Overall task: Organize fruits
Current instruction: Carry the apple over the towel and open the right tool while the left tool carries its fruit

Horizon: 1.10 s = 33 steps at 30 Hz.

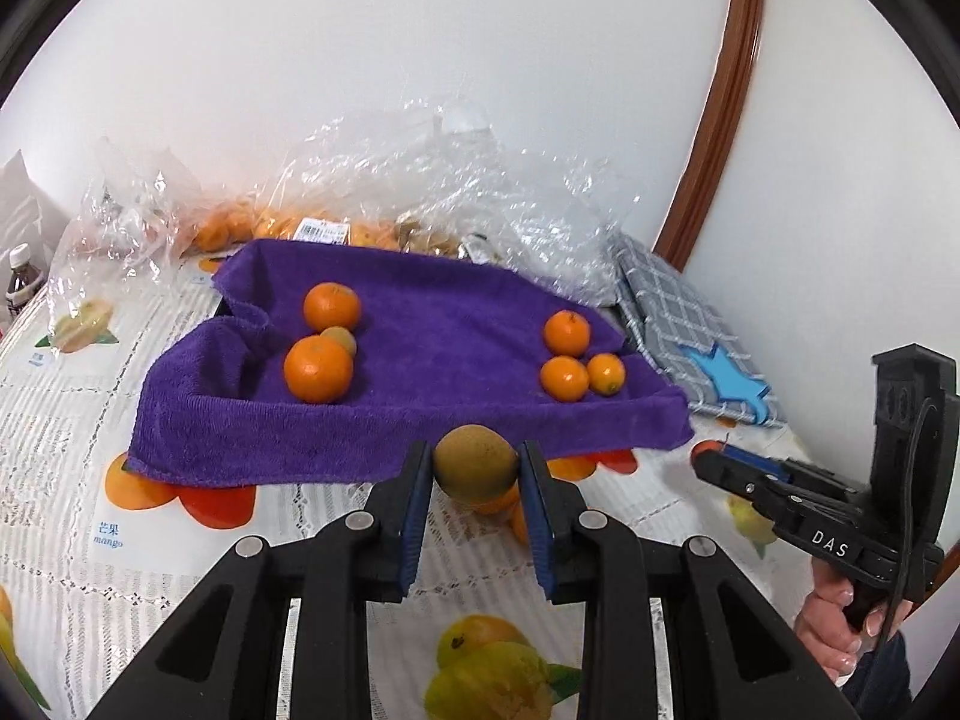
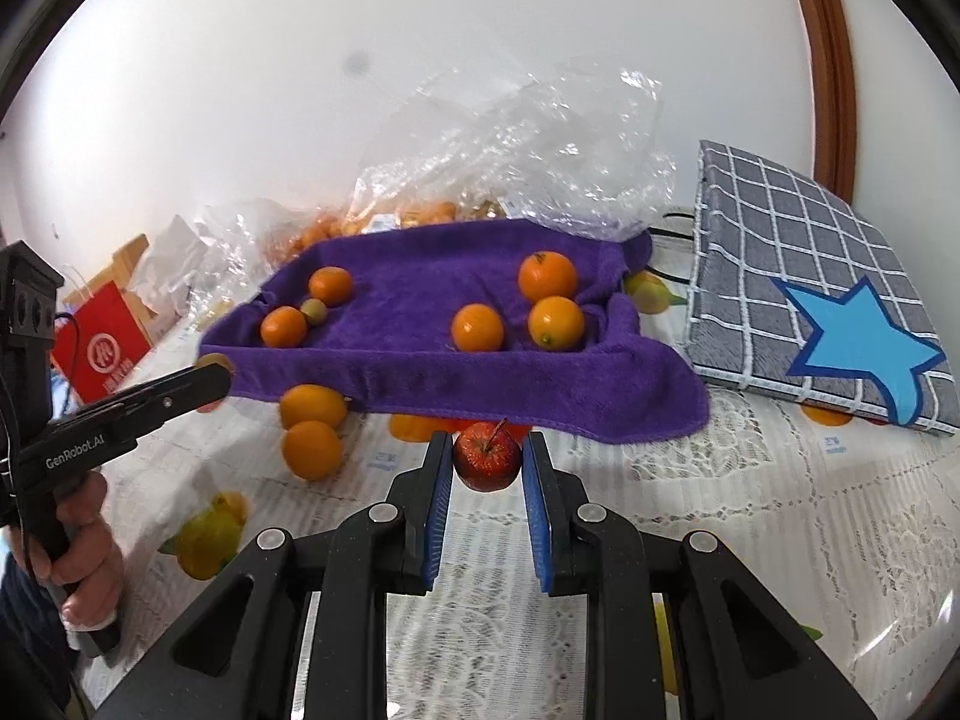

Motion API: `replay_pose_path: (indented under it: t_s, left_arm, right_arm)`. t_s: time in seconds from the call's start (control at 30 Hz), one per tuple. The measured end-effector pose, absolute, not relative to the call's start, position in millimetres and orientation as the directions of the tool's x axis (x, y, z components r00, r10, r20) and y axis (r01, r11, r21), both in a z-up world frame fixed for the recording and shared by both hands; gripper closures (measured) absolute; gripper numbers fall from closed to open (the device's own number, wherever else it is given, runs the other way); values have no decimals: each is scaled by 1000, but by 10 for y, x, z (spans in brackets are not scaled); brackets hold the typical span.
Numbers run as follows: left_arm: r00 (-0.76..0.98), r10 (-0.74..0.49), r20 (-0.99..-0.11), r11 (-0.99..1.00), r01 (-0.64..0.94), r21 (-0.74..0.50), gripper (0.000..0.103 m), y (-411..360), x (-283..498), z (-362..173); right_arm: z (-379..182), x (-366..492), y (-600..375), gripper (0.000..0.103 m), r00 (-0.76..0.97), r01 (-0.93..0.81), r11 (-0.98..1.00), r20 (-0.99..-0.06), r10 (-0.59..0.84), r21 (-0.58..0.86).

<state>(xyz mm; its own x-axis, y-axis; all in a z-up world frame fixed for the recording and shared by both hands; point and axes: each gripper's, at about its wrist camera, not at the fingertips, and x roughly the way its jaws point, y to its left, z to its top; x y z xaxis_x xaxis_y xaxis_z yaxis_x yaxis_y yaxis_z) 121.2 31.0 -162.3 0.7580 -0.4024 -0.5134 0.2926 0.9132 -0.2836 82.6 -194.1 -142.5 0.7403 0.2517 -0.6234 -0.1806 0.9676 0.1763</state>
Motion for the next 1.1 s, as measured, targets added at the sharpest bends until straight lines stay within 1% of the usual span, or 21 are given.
replay_pose_path:
  t_s: [0.1, 0.23, 0.3, 0.37, 0.4, 0.47, 0.57, 0.63, 0.7, 0.8, 0.9, 1.0, 1.1]
  left_arm:
    - [758, -403, -513, 912, 286, -294, 75, 327, 1221, -1621]
    - [774, -386, -502, 918, 270, -289, 75, 357, 1216, -1587]
    - [782, -340, -523, 934, 215, -285, 75, 414, 1264, -1575]
    - [786, -316, -531, 935, 163, -315, 75, 507, 1301, -1558]
    - [789, -328, -520, 925, 154, -348, 75, 570, 1319, -1526]
    - [802, -329, -499, 917, 145, -372, 75, 651, 1360, -1433]
    - [839, -294, -458, 928, 135, -348, 75, 734, 1464, -1241]
    - [852, -278, -443, 931, 126, -341, 75, 776, 1572, -1137]
    - [853, -276, -442, 924, 109, -365, 75, 805, 1734, -1072]
    - [863, -267, -428, 923, 102, -371, 75, 783, 1904, -1064]
    - [863, -263, -431, 916, 83, -392, 75, 798, 2070, -1210]
    - [859, -222, -462, 928, 40, -370, 75, 812, 2122, -1405]
    - [846, -243, -475, 923, 51, -381, 75, 843, 2121, -1497]
  right_arm:
    - [-1378, 829, -1982, 80, 738, -210, 945, -593, 322, 252]
    - [-1278, 892, -2043, 80, 757, -193, 938, -564, 329, 288]
    - [-1207, 966, -2047, 80, 763, -186, 938, -559, 324, 291]
    - [-1119, 1052, -2031, 80, 768, -189, 939, -553, 323, 286]
    - [-1066, 1113, -2009, 80, 768, -189, 944, -558, 315, 272]
    - [-988, 1231, -1938, 80, 769, -187, 957, -572, 284, 223]
    - [-901, 1412, -1855, 80, 779, -200, 966, -571, 260, 167]
    - [-869, 1569, -1811, 80, 778, -212, 965, -571, 263, 156]
    - [-847, 1721, -1784, 80, 779, -215, 965, -569, 263, 152]
    - [-818, 2010, -1743, 80, 764, -227, 954, -573, 298, 194]
    - [-896, 2212, -1676, 80, 745, -235, 953, -594, 304, 194]
    - [-1107, 2325, -1651, 80, 720, -238, 952, -623, 305, 190]
    - [-1314, 2422, -1673, 80, 685, -219, 956, -667, 292, 194]
